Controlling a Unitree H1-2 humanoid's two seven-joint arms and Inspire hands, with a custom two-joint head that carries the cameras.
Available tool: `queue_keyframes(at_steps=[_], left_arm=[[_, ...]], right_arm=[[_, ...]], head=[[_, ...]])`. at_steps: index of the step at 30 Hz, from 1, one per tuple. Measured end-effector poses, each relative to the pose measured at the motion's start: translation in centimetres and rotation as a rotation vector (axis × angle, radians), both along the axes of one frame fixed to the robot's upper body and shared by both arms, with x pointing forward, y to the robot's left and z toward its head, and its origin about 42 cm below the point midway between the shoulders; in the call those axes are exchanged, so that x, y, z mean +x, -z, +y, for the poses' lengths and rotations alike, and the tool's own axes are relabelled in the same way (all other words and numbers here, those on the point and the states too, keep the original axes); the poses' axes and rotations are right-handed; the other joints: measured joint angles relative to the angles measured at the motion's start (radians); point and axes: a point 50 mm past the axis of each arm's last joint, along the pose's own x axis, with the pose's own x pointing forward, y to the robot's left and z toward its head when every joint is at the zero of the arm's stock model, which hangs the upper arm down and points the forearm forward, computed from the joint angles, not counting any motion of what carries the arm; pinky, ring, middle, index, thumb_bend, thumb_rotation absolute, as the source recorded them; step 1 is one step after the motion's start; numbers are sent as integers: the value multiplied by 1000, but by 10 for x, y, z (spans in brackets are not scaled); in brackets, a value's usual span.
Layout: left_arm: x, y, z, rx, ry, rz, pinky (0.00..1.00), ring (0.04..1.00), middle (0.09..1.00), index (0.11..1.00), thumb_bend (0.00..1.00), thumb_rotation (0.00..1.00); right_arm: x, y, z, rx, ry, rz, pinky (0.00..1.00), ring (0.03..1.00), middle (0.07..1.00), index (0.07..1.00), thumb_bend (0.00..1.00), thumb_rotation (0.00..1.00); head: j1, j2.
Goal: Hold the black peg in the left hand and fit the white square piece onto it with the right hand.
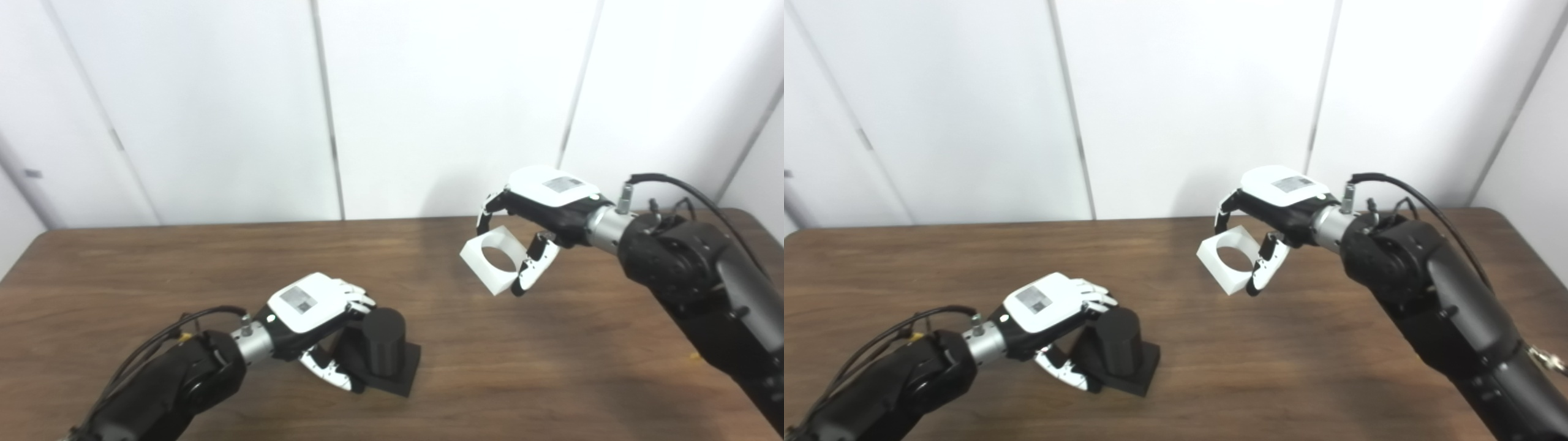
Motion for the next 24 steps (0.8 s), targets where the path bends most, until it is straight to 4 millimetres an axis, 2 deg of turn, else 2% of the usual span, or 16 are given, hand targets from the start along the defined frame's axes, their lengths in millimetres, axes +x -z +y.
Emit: queue_keyframes(at_steps=[4, 9, 24], left_arm=[[0, 0, -2, 0, -6, 2, 807, 846, 803, 489, 523, 76], [2, -3, -9, 28, -17, 2, 809, 856, 816, 490, 522, 78], [2, -4, -12, 34, -31, 7, 820, 855, 814, 490, 522, 78]], right_arm=[[-6, -3, 10, 16, -48, 2, 689, 836, 736, 479, 519, 132], [-16, -4, 33, 42, -116, -4, 705, 839, 739, 480, 519, 133], [-23, 7, 71, 99, -226, 24, 696, 823, 728, 478, 519, 136]], head=[[32, 8], [41, 12], [57, 25]])
